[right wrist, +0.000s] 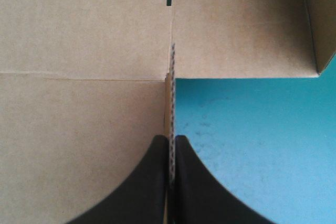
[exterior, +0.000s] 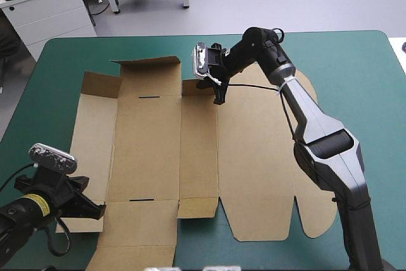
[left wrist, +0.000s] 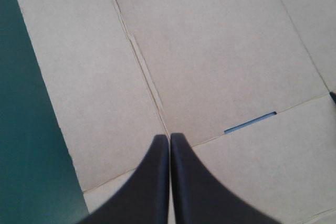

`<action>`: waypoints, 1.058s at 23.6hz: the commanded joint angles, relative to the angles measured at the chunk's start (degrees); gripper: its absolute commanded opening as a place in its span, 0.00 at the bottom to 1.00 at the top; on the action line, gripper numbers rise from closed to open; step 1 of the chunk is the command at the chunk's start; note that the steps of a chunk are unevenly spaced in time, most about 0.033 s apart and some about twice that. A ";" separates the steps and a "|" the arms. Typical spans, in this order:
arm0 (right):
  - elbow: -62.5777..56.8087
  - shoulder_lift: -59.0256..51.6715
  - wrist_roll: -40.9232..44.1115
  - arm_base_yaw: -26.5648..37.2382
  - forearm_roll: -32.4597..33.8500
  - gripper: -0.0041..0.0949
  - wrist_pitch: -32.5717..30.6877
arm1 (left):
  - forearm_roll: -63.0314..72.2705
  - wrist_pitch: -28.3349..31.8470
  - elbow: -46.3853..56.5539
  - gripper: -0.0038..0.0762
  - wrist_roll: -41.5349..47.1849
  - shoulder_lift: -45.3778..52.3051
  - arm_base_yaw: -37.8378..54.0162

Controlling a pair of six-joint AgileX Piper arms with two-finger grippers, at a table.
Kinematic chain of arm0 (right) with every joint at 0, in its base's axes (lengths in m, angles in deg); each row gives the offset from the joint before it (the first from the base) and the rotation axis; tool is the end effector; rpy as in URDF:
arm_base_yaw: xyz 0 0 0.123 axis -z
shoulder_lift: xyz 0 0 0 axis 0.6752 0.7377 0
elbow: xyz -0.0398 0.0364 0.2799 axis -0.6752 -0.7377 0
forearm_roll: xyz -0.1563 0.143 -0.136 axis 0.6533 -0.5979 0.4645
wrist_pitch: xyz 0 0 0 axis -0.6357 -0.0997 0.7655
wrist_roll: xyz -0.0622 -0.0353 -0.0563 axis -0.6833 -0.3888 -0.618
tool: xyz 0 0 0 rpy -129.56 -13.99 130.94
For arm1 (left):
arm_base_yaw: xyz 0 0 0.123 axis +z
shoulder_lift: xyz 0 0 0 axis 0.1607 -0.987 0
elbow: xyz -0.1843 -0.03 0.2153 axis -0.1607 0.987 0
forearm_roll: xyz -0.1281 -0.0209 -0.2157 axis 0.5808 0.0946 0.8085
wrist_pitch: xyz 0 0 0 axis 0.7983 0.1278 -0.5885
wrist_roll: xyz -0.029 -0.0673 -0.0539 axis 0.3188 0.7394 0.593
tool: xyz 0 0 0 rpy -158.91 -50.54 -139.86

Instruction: Fold the box

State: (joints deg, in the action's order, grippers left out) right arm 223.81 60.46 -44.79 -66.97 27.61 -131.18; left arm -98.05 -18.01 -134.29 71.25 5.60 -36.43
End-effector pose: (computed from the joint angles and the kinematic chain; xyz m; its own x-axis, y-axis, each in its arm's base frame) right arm 0.4372 0.2498 0.3115 0.2180 -0.7563 -0.6168 -0.9514 -0.0240 -0.3069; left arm 0.0882 -0.0326 0.3347 -0.6703 0.2707 -0.6909 0.3342 0.9415 0.0447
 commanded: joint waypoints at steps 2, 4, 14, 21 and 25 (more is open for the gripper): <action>1.99 -4.60 0.06 0.11 -0.03 0.30 -0.48 | -1.09 0.63 -1.80 0.04 0.56 -0.18 -0.26; 1.99 -4.60 0.06 0.11 -0.06 0.57 -0.48 | -1.09 0.96 -1.80 0.04 0.56 -0.18 -0.26; 2.51 -6.53 35.18 0.22 11.25 0.36 -0.42 | -1.07 0.93 -1.80 0.04 0.56 -0.18 -0.26; 2.39 -9.35 50.94 0.34 24.81 0.03 -0.51 | -1.63 1.05 -1.80 0.04 0.56 -0.18 -0.26; 2.28 -11.94 58.38 0.34 32.21 0.02 -0.51 | -1.97 1.05 -1.80 0.04 0.56 -0.18 -0.26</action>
State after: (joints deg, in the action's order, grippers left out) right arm 224.32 54.46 8.57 -66.97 55.62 -131.24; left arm -99.15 -19.89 -134.29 71.25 5.60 -36.43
